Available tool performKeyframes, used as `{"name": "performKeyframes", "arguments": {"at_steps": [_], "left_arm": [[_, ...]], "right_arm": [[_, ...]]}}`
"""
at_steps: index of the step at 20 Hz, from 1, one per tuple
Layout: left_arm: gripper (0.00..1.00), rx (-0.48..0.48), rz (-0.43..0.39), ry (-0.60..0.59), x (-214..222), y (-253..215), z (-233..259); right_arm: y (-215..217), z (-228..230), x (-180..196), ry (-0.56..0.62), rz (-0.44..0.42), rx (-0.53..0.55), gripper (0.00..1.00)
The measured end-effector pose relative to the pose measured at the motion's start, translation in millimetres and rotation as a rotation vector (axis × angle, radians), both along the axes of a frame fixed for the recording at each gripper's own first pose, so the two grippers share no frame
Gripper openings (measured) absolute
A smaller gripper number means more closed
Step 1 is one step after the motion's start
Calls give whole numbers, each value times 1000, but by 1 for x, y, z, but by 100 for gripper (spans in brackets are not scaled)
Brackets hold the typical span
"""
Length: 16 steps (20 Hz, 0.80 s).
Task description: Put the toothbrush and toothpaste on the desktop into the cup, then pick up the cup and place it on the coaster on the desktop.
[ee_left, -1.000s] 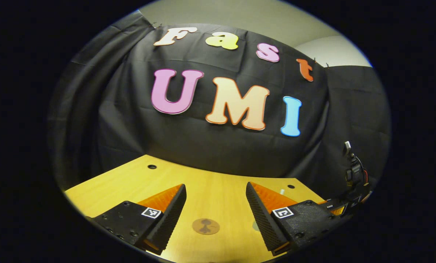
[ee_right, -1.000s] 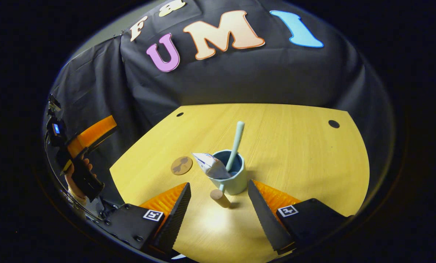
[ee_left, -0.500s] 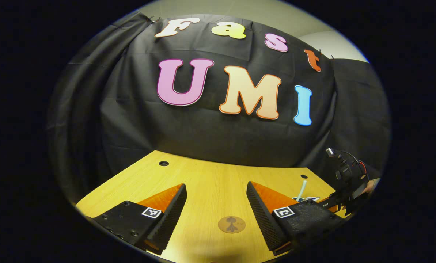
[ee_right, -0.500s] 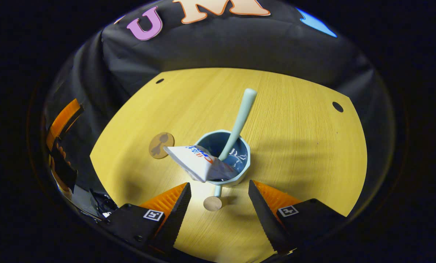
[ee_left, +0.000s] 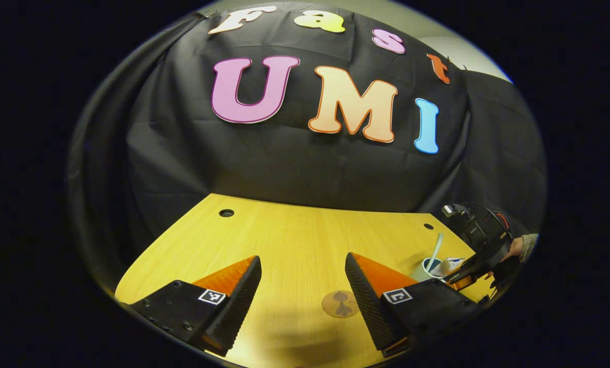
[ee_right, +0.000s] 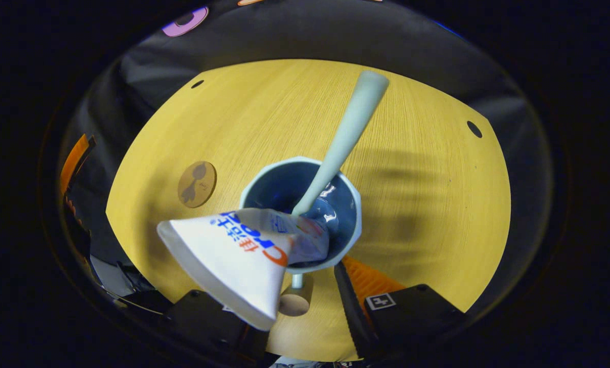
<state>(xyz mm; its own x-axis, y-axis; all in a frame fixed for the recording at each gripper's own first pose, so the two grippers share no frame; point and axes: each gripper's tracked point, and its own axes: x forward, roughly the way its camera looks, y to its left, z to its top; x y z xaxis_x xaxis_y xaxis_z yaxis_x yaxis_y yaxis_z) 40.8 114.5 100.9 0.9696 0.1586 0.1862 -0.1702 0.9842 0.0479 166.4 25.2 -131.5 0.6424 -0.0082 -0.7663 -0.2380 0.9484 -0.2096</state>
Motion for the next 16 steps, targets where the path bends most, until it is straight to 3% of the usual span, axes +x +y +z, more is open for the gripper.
{"name": "performKeyframes", "arguments": {"at_steps": [7,12,16], "left_arm": [[95,-15,20,27,1,31,-7],[95,-42,16,37,2,37,-13],[95,-67,32,44,0,47,-18]], "right_arm": [[-4,-8,-2,68,-33,-62,33],[-1,-4,-3,44,-59,-78,31],[20,8,-8,17,-9,-75,31]]}}
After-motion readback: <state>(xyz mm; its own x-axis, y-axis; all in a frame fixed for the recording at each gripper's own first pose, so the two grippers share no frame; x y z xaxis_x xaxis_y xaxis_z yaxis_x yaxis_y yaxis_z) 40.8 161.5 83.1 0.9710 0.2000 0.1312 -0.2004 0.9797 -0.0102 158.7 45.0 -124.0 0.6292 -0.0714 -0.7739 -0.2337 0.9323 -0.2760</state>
